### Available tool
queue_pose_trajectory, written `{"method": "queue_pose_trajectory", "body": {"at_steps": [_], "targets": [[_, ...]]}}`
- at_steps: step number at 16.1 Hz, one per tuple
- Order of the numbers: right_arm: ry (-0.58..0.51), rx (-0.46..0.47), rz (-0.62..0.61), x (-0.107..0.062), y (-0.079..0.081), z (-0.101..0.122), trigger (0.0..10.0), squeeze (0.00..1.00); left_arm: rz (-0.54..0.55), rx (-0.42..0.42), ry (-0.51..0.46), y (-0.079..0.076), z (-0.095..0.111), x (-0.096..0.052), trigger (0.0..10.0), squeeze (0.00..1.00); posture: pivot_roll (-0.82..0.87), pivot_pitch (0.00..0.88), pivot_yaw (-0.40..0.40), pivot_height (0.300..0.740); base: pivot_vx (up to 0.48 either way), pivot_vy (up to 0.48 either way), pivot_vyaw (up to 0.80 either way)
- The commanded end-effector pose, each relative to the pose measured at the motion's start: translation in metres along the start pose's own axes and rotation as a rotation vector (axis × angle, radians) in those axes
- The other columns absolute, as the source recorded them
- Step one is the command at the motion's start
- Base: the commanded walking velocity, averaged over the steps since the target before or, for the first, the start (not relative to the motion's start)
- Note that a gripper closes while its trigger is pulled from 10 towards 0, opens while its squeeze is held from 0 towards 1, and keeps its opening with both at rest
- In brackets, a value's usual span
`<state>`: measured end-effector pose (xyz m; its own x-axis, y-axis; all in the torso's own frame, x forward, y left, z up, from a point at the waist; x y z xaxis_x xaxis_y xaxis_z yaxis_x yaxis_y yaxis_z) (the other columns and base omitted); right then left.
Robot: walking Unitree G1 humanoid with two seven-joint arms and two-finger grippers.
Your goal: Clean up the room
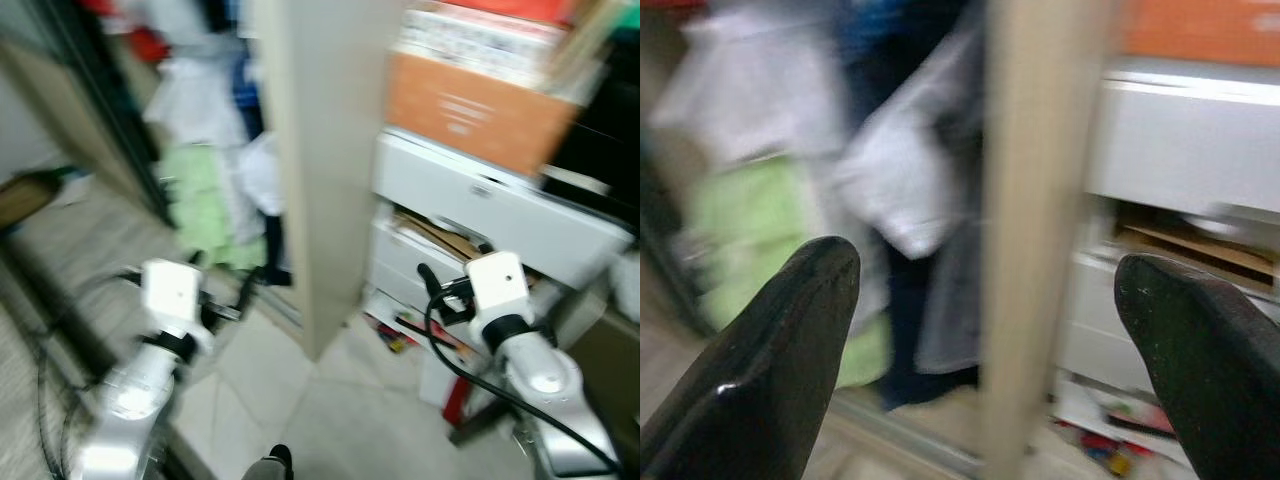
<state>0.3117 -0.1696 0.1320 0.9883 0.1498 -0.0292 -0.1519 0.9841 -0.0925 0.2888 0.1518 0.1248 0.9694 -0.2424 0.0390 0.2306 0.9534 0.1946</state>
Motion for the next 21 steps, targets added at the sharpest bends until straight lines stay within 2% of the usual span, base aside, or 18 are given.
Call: {"method": "queue_pose_trajectory", "body": {"at_steps": [1,2,4,5,7,9,10,12,13,15,16,17,18,20,21], "targets": [[-0.013,0.032,-0.028,0.001,-0.001,0.0,10.0,0.0,0.071,0.029,0.04,0.009,-0.011,-0.006,10.0,0.0,0.0,0.031,0.026,0.74,0.0,0.0,0.8],[-0.024,0.041,-0.071,0.004,-0.006,-0.002,10.0,0.0,0.127,0.004,0.04,0.015,-0.016,-0.01,10.0,0.0,0.01,0.019,0.01,0.74,0.0,0.0,0.8],[-0.019,0.086,-0.14,0.008,-0.012,-0.01,10.0,0.0,0.243,0.036,0.065,0.028,-0.026,-0.017,10.0,0.0,0.02,0.022,-0.007,0.74,0.0,0.0,0.8],[-0.019,0.094,-0.187,0.008,-0.017,-0.012,10.0,0.0,0.275,0.022,0.075,0.03,-0.028,-0.019,10.0,0.0,0.02,0.032,-0.01,0.74,0.0,0.0,0.8],[-0.014,0.067,-0.089,0.009,0.005,-0.017,10.0,0.0,0.226,0.009,0.084,0.013,-0.031,-0.027,10.0,0.0,0.04,0.051,-0.03,0.74,0.0,0.0,0.8],[-0.01,0.049,-0.067,0.004,0.01,-0.02,10.0,0.0,0.21,0.035,0.098,0.011,-0.036,-0.038,10.0,0.0,0.05,0.064,-0.036,0.74,0.0,0.0,0.8],[0.004,0.053,-0.073,0.002,0.009,-0.027,10.0,0.0,0.223,0.032,0.121,0.012,-0.046,-0.044,10.0,0.0,0.05,0.049,-0.035,0.74,0.0,0.0,0.8],[0.017,0.036,-0.088,0.003,0.007,-0.037,10.0,0.0,0.255,0.052,0.138,0.018,-0.051,-0.041,10.0,0.0,0.05,0.035,-0.027,0.74,0.0,0.0,0.8],[0.015,0.05,-0.11,0.004,0.001,-0.033,10.0,0.0,0.265,0.03,0.139,0.019,-0.048,-0.037,10.0,0.0,0.06,0.031,-0.026,0.74,0.0,0.0,0.8],[-0.023,0.051,-0.107,0.008,-0.001,-0.016,10.0,0.0,0.22,0.038,0.103,0.016,-0.035,-0.031,10.0,0.0,0.03,0.033,-0.019,0.74,0.0,0.0,0.8],[-0.02,0.024,-0.108,0.008,0.001,-0.026,10.0,0.0,0.212,0.058,0.123,0.016,-0.047,-0.031,10.0,0.0,0.02,0.05,-0.004,0.74,0.0,0.0,0.8],[-0.004,0.043,-0.154,0.007,-0.006,-0.03,10.0,0.0,0.255,0.031,0.14,0.021,-0.05,-0.032,10.0,0.0,0.03,0.062,-0.007,0.74,0.0,0.0,0.8],[-0.006,0.065,-0.167,0.007,-0.007,-0.028,10.0,0.0,0.259,0.013,0.122,0.021,-0.043,-0.031,10.0,0.0,0.02,0.072,-0.016,0.74,0.0,0.0,0.8],[-0.019,0.054,-0.13,0.009,0.001,-0.024,10.0,0.0,0.244,0.034,0.096,0.018,-0.036,-0.029,10.0,0.0,0.02,0.087,-0.029,0.74,0.0,0.0,0.8],[-0.012,0.056,-0.102,0.011,0.008,-0.024,10.0,0.0,0.269,0.018,0.108,0.02,-0.037,-0.028,10.0,0.0,0.02,0.1,-0.034,0.74,0.0,0.0,0.8]]}}
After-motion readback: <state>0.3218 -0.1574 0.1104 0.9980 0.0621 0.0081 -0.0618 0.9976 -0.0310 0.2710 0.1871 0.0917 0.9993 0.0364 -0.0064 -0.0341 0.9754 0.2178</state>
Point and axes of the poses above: a point about 5 cm out from each wrist's last joint towards the gripper, its own x axis pointing out of the wrist towards the gripper, its own z axis along the axis of the wrist's last joint, y = z × x, the point moved 4 cm from there along x, pointing out of the wrist towards the gripper, and after that the axes turned 11 degrees about x, right-handed, at the moved point
